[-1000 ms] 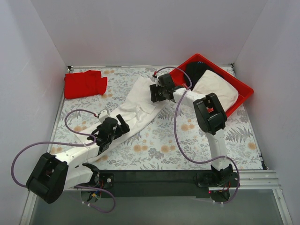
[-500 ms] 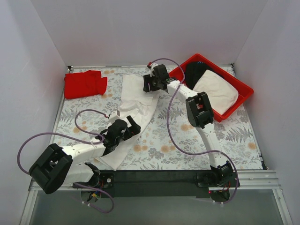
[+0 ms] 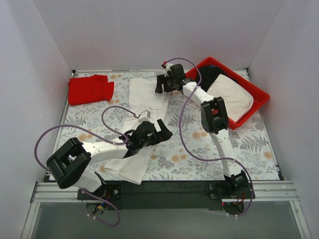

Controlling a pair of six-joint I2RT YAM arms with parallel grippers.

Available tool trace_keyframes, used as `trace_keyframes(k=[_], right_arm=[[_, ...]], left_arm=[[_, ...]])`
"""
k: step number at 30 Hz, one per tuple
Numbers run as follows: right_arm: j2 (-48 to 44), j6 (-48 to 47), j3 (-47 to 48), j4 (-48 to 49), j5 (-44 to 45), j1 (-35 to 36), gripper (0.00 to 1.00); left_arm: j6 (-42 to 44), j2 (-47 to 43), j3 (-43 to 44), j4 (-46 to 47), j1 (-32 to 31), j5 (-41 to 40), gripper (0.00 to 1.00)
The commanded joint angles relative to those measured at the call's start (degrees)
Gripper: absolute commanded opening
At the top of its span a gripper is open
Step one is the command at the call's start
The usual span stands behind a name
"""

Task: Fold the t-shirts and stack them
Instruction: Fold the tshirt

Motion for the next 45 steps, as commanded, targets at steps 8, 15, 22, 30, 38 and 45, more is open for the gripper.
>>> trace_keyframes(k=[8, 15, 22, 30, 38, 45], right_arm=[[-26.78, -7.59, -24.17, 3.32, 0.89, 0.72, 0.62], [-37.36, -7.25, -42.29, 7.10, 3.18, 5.28, 0.62], [-35.97, -5.85, -46.70, 9.83, 2.48, 9.86, 0.62], [-28.67, -3.47, -41.70, 9.91, 2.39, 10.57, 0.62], [-21.37, -1.45, -36.15, 7.72, 6.95, 10.39, 0.61], [-17.86, -0.30, -31.85, 5.52, 9.24, 7.85, 0.62]], left_arm=[[10.49, -8.36, 8.31, -10.18, 0.27, -11.95, 0.93], [5.66, -16.70, -2.67, -18.98, 0.36, -16.79, 0.94], [2.41, -19.62, -9.18, -20.39, 0.27, -14.16, 0.94], [0.65, -19.53, -12.26, -16.97, 0.19, -9.51, 0.94], [-0.40, -16.99, -12.44, -11.87, 0.10, -6.51, 0.94], [-1.19, -9.43, -11.39, -3.27, 0.10, -1.85, 0.94]])
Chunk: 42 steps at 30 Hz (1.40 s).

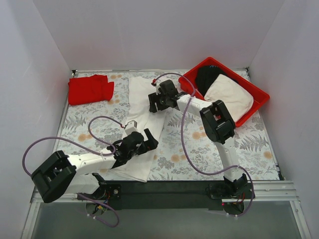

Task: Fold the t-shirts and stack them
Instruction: Fold the tshirt

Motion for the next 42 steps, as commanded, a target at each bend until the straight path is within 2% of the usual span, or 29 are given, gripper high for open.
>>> trace_keyframes(k=[1, 5, 12, 18, 21, 26, 32, 37, 42], right_arm=[[3.63, 0.61, 3.54, -2.76, 2.75, -2.08, 0.62], [6.18, -0.27, 8.37, -4.79, 2.49, -2.70, 0.61], [8.38, -1.85, 11.54, -6.11, 2.14, -3.66, 0.62], [7.51, -2.55, 10.67, -7.34, 1.18, -4.89, 0.61], [4.01, -3.60, 7.86, -6.81, -0.31, -4.90, 0.61], [-4.34, -4.31, 1.28, -3.83, -1.73, -4.90, 0.61], [-18.76, -3.17, -8.39, -1.28, -0.94, -4.81, 0.62], [-30.71, -0.97, -23.76, 0.74, 1.78, -2.88, 0.62], [-40.72, 3.15, -36.77, 2.85, 7.23, 3.53, 0.62]], left_arm=[[-1.20, 4.02, 0.53, 4.37, -0.12, 3.96, 0.94], [-1.29, 7.62, 2.02, 7.36, -0.12, 5.19, 0.94], [-0.41, 14.13, 6.58, 10.88, -1.09, 6.78, 0.94], [1.61, 18.18, 10.37, 12.56, -2.32, 8.01, 0.94], [4.33, 17.83, 13.00, 12.29, -2.84, 7.48, 0.94], [10.04, 13.09, 17.58, 9.57, -2.85, 4.85, 0.94], [13.83, 1.67, 16.45, 4.13, -2.93, -0.33, 0.94], [9.28, -5.98, 12.14, -9.92, -2.93, -10.52, 0.94], [3.56, -9.77, 6.78, -19.16, -3.11, -13.34, 0.94]])
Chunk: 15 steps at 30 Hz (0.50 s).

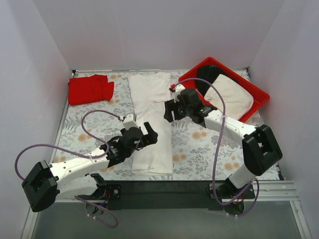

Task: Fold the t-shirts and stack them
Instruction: Fold the tshirt

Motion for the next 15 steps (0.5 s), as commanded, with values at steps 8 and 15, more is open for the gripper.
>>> trace_keyframes(k=[8, 15], right_arm=[[-15.29, 11.24, -22.87, 1.92, 8.53, 14.86, 0.62], [-19.87, 18.97, -28.34, 1.83, 9.14, 23.05, 0.62]], left_arm=[[-9.33, -7.53, -3.75, -23.26, -0.73, -7.59, 0.94], [-14.77, -8.85, -5.06, -31.44, -2.04, -1.63, 0.94]])
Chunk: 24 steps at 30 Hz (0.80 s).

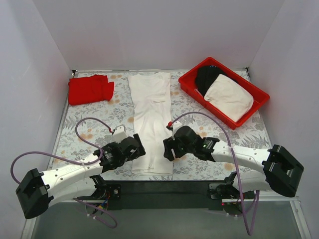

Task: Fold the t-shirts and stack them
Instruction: Fold the tshirt

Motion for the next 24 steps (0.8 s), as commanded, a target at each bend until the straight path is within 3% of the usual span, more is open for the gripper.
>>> trace_keyframes(k=[1, 8, 24], right_arm=[[-1.29, 5.95, -1.57, 1.72, 1.76, 2.96, 0.62], [-2.79, 11.40, -4.82, 1.28, 2.46, 6.92, 0.62], [-1.13, 17.12, -5.88, 0.67, 4.13, 11.49, 0.62]], left_arm=[[-4.92, -2.09, -0.35, -7.17, -1.17, 2.51, 0.94], [-7.74, -7.80, -2.54, -11.39, -2.67, 7.08, 0.88], [-13.62, -4.47, -4.04, -14.20, -10.83, 8.50, 0.71]])
